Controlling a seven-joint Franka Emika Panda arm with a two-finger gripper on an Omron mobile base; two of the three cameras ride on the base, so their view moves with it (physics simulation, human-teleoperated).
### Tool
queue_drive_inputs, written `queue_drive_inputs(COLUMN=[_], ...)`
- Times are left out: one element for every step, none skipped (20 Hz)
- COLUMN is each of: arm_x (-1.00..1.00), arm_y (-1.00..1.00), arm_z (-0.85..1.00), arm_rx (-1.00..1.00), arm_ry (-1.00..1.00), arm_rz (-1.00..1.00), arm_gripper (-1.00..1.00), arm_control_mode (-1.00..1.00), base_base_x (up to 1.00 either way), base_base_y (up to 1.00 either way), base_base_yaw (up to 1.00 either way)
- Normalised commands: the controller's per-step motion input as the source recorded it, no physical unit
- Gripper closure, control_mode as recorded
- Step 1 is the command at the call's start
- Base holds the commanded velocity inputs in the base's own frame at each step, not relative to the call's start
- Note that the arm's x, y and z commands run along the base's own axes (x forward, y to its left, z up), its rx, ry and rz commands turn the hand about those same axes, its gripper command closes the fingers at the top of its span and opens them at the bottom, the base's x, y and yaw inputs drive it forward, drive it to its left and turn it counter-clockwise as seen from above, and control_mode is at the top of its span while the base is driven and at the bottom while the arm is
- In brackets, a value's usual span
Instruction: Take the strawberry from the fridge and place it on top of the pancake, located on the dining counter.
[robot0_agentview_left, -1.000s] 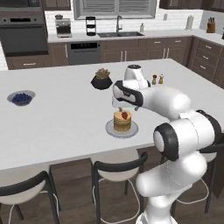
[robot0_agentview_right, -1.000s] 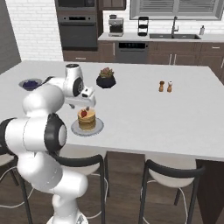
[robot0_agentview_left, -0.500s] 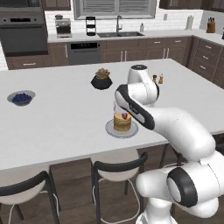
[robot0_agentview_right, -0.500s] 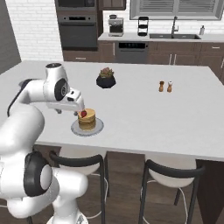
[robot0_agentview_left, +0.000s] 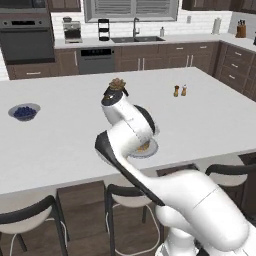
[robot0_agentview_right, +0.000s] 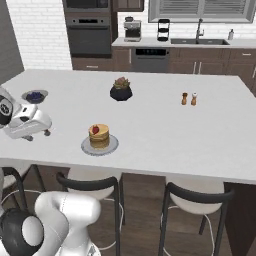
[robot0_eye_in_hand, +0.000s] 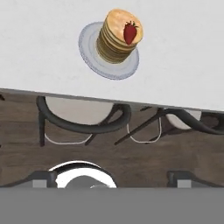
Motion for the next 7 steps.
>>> queue_drive_inputs(arm_x=[-1.00,-1.00,-0.81,-0.36,0.00,0.00,0.00], arm_y=[0.59,0.47,0.26,0.17,0.00,0.00,0.00], arm_z=[0.00,0.00,0.00,0.00,0.01,0.00,0.00], arm_rx=[-0.38,-0.32,-0.23,-0.08,0.00,0.00,0.00], arm_ry=[-0.16,-0.13,-0.09,-0.04,-0.08,0.00,-0.01], arm_rz=[0.15,0.13,0.10,0.03,0.00,0.00,0.00], arm_gripper=[-1.00,-1.00,-1.00,-1.00,-1.00,-1.00,-1.00], arm_control_mode=[-1.00,-1.00,-1.00,-1.00,-1.00,-1.00,-1.00], base_base_x=[0.00,0.00,0.00,0.00,0.00,0.00,0.00], base_base_y=[0.00,0.00,0.00,0.00,0.00,0.00,0.00], base_base_yaw=[0.00,0.00,0.00,0.00,0.00,0.00,0.00])
